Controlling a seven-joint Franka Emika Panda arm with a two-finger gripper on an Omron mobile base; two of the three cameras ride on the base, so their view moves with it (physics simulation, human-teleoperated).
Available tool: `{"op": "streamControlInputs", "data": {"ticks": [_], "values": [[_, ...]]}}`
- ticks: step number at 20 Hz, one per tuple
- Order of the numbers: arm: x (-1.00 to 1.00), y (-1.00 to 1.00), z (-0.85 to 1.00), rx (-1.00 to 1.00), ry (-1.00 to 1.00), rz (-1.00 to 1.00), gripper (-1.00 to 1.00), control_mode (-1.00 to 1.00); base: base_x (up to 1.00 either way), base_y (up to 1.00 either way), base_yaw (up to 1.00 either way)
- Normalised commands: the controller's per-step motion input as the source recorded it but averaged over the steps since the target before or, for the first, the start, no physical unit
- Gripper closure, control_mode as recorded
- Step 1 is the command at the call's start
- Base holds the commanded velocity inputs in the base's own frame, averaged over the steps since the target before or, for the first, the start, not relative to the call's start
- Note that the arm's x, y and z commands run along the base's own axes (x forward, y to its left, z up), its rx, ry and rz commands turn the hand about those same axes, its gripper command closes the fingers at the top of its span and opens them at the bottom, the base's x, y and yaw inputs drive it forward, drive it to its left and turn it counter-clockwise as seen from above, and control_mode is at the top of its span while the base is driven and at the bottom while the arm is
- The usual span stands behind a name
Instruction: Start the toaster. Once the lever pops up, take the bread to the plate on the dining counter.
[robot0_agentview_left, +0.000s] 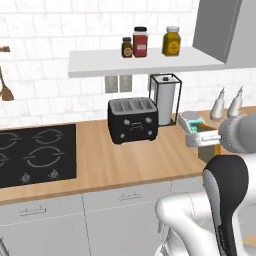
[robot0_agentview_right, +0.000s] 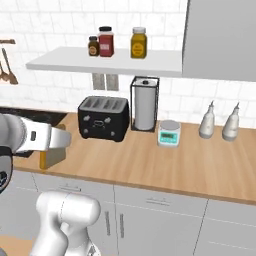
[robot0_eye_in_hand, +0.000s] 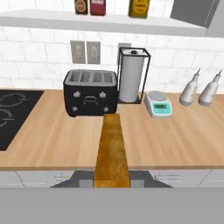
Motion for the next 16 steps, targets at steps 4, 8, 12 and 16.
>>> {"op": "streamControlInputs", "data": {"ticks": [4,8,12,16], "values": [[0.0,0.0,0.0,0.0,0.0,0.0,1.0,1.0,-0.73,-0.07,-0.31],[0.0,0.0,0.0,0.0,0.0,0.0,1.0,1.0,-0.13,-0.43,-0.7],[0.0,0.0,0.0,0.0,0.0,0.0,1.0,1.0,0.0,-0.41,-0.82],[0.0,0.0,0.0,0.0,0.0,0.0,1.0,1.0,0.0,-0.39,-0.86]]}}
